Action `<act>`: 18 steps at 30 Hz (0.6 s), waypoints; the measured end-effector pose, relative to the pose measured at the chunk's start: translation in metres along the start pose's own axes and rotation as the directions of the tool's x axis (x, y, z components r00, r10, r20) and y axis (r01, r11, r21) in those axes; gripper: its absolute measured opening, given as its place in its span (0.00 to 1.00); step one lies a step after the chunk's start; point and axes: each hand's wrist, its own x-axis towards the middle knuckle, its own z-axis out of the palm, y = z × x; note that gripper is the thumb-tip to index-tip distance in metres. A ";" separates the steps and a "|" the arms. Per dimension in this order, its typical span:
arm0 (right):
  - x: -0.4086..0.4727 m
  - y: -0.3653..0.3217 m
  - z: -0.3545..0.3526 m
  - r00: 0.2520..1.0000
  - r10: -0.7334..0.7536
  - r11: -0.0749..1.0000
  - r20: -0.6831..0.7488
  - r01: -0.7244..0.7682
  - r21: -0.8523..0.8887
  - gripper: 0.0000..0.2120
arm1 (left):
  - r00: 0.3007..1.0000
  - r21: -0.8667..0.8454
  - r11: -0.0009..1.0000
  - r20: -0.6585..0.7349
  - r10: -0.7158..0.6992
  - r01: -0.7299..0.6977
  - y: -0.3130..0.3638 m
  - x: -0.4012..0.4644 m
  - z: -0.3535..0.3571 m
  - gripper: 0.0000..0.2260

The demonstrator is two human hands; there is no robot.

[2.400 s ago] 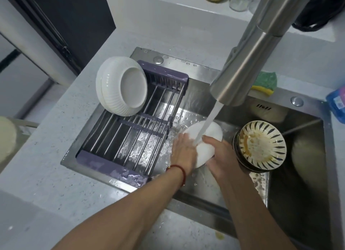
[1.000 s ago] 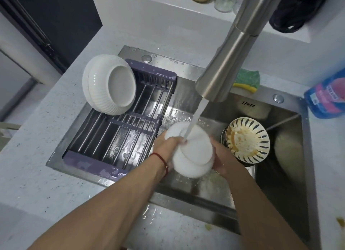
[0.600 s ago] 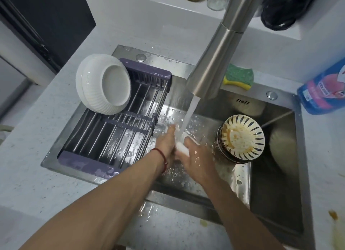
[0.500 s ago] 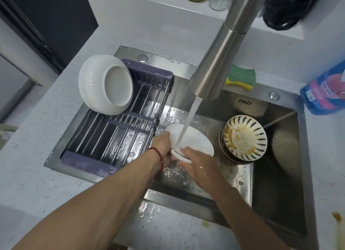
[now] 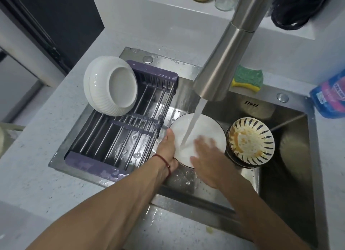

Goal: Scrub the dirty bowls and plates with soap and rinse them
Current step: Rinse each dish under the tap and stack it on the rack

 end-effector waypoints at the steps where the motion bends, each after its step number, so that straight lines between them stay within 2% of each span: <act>1: 0.000 0.005 -0.001 0.987 0.156 0.981 -0.037 -0.160 -0.111 0.37 | 1.000 0.013 1.000 -0.003 0.012 -0.012 -0.002 -0.002 0.006 0.26; 2: 0.007 0.004 -0.002 0.960 0.268 0.953 -0.077 -0.276 -0.127 0.37 | 1.000 0.019 1.000 0.005 0.015 -0.015 -0.005 -0.003 0.013 0.27; 3: 0.017 -0.002 -0.004 0.946 0.310 0.943 -0.093 -0.319 -0.097 0.35 | 0.999 0.004 1.000 0.039 0.013 -0.014 -0.010 -0.003 0.019 0.29; 4: 0.030 -0.010 -0.007 0.953 0.282 0.957 -0.111 -0.288 -0.040 0.32 | 0.998 -0.007 1.000 0.065 0.010 -0.009 -0.012 -0.004 0.022 0.32; 6: 0.048 -0.024 -0.011 0.990 0.046 0.998 -0.131 -0.051 -0.029 0.28 | 0.999 -0.013 1.000 0.047 0.005 -0.005 -0.013 -0.005 0.019 0.34; 7: 0.049 -0.025 -0.012 0.992 -0.086 0.996 -0.095 0.088 0.011 0.27 | 0.999 -0.001 1.000 0.029 0.015 -0.015 -0.011 -0.003 0.014 0.33; 9: 0.021 -0.019 -0.014 0.947 -0.322 0.935 0.009 0.316 0.158 0.27 | 1.000 0.007 1.000 -0.010 0.008 -0.008 -0.007 -0.001 0.004 0.29; 11: -0.017 -0.003 -0.011 0.918 -0.389 0.906 0.072 0.367 0.211 0.29 | 0.999 -0.001 1.000 -0.026 0.019 -0.019 -0.005 -0.001 -0.003 0.28; 13: -0.031 0.018 -0.011 0.974 -0.226 0.968 -0.030 0.228 0.108 0.36 | 0.998 0.037 0.998 -0.038 0.050 -0.049 -0.004 -0.006 -0.001 0.27; 15: -0.016 0.022 -0.015 0.996 0.057 0.998 -0.070 -0.058 -0.007 0.35 | 0.998 0.063 0.997 -0.027 0.050 -0.048 -0.013 -0.010 0.005 0.25; 16: -0.001 0.018 -0.013 0.989 0.135 0.991 -0.068 -0.136 -0.011 0.35 | 0.999 0.044 0.998 -0.018 0.039 -0.038 -0.018 -0.013 0.010 0.26; 18: 0.028 -0.004 -0.012 0.994 0.079 0.997 -0.072 -0.080 -0.009 0.34 | 1.000 -0.024 1.000 -0.001 0.001 -0.001 -0.021 -0.016 0.016 0.28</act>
